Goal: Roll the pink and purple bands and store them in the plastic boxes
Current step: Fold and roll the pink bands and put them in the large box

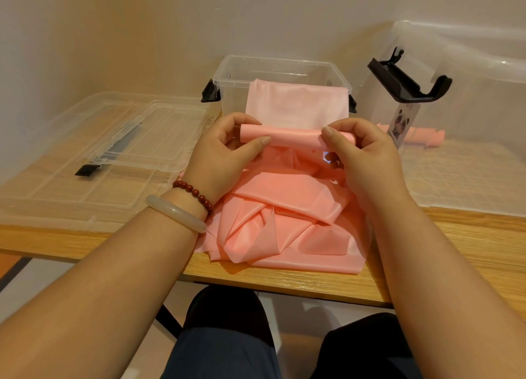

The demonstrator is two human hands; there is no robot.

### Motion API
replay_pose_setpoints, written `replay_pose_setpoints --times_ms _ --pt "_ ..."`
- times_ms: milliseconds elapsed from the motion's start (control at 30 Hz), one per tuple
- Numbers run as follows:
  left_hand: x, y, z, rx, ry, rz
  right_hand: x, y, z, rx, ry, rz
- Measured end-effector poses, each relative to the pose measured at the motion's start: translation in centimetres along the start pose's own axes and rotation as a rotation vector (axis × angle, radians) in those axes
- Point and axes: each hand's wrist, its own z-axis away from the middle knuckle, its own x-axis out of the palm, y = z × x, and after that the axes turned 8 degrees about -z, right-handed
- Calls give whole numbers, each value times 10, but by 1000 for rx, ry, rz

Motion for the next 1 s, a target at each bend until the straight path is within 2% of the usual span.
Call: replay_pose_setpoints --times_ms 100,233,433,733,1000 --pt "0 -2 -1 -30 29 7 0 1 1 33 -32 -81" --pt "1 -3 -2 -49 42 3 -1 2 1 21 -68 -28" --pt "-2 1 0 2 -19 -1 0 -2 3 -5 -10 25" --pt "-1 2 1 30 -4 -20 1 -3 3 7 -14 -67" --pt "-1 5 2 14 4 -10 2 -3 2 -26 31 -1"
